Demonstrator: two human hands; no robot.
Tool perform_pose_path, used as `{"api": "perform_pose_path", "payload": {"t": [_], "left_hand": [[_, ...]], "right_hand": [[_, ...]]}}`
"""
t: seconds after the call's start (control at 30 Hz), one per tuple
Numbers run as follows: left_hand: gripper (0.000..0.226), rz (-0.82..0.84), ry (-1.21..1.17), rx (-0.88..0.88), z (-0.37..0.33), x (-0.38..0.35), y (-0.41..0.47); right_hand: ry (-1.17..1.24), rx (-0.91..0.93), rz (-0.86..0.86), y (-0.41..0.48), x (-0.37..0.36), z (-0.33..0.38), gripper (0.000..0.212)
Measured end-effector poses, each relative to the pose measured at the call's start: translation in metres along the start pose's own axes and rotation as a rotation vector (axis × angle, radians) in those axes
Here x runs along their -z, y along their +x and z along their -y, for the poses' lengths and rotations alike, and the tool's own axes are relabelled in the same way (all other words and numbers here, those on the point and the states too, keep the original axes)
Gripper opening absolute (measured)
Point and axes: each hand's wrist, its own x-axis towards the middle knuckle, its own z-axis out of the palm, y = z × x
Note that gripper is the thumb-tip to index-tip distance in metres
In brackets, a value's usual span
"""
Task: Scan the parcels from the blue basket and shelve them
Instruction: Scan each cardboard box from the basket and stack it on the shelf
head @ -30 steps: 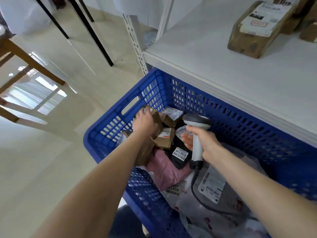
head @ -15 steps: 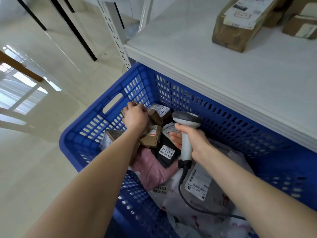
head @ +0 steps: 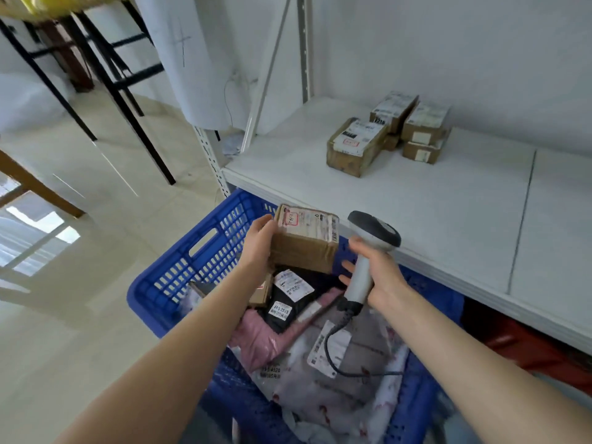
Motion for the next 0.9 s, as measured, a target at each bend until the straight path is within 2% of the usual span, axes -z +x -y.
{"api": "perform_pose_path", "payload": {"t": [0.1,0.23,0.33,0.43,0.53,0.7,0.9], "left_hand": [[0.044,0.147,-0.046,0.045,0.013,-0.024,-0.026],[0.025,0.147,0.006,0.113,0.022,-0.038,-0.04],[0.029,0.165,0.131,0.12,0.024,-0.039,-0.036],[0.039,0.295,0.175,0.163,0.022,-0.036,-0.032],[0.037,0.392,0.131,0.194,0.021,-0.034,-0.029],[0.037,0.466,0.217,0.223,0.032,-0.034,-0.027],[0.018,0.538,0.182,0.249,0.037,-0.03,-0.03]], "right_hand": [[0.03,0.015,0.008,-0.013,0.017,0.011,0.033],[0.058,0.062,-0.049,-0.017,0.037,0.013,0.028],[0.037,0.091,-0.058,-0.017,0.045,0.023,0.022],[0.012,0.139,-0.079,-0.014,0.053,0.037,0.015],[-0.027,0.163,-0.089,-0.009,0.055,0.043,0.017],[-0.102,0.162,-0.063,-0.005,0.045,0.04,0.018],[-0.137,0.154,-0.026,-0.012,0.039,0.04,0.017]]}}
